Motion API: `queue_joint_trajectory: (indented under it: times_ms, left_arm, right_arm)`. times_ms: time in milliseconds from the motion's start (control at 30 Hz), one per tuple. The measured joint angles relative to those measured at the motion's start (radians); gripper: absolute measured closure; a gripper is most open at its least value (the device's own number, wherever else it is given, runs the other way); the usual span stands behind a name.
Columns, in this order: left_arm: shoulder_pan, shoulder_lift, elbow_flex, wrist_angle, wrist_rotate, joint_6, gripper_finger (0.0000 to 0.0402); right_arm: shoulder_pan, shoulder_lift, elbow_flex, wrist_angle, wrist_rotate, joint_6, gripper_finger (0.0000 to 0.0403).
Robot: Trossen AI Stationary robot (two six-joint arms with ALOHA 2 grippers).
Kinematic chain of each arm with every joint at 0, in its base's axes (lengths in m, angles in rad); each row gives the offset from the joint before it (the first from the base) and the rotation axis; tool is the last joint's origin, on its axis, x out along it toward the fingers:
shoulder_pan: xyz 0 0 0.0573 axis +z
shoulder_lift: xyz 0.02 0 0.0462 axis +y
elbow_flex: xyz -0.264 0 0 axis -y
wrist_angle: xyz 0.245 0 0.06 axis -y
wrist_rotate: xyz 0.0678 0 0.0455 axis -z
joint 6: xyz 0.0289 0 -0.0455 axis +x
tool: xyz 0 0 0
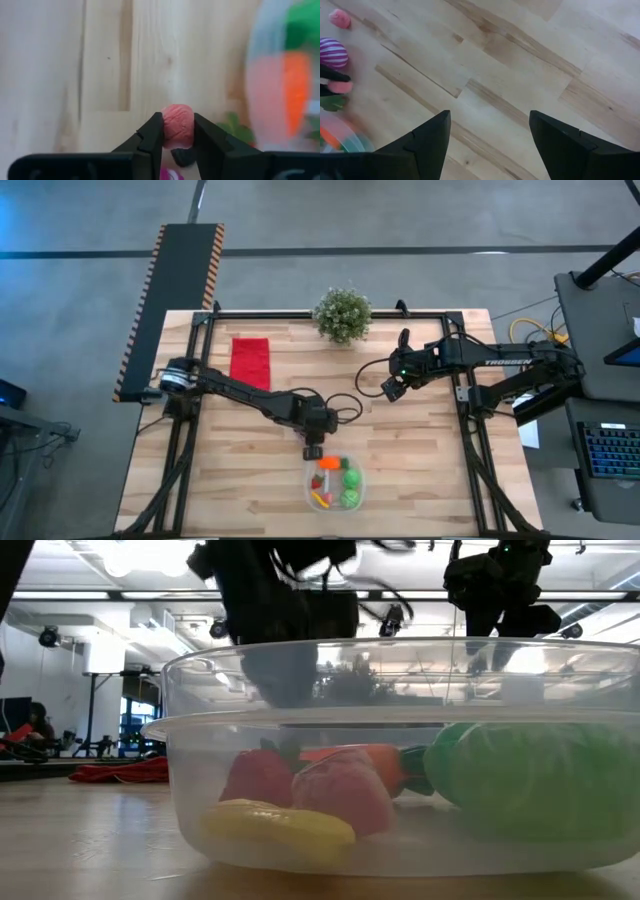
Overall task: Pick and placing Produce into tupperware
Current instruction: Put the bottom pink peach into the transparent bin, then put the red strawberry into the transparent bin
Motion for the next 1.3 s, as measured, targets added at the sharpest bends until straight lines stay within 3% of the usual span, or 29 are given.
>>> queue_joint_trajectory:
  times_ms: [300,833,1167,1300]
  left_arm:
    - [-0.051,-0.131,-0.001,0.007,-0.004,-0.104,0.0334]
    - [-0.252,-0.133,-0.039,0.084,-0.05,-0.307,0.033]
    - [-0.273,-0.117,-0.043,0.128,-0.047,-0.319,0.0241]
    - [-0.275,-0.094,-0.044,0.124,-0.027,-0.318,0.0227]
  right_arm:
    - [0.0,0.0,0.0,0.001,0.0,0.004,0.014]
    - [0.025,0.0,0.0,0.029,-0.026,0.092,0.014]
    - [0.105,0.0,0.0,0.056,-0.002,0.194,0.014]
    - [0.124,0.0,0.0,0.056,0.002,0.218,0.014]
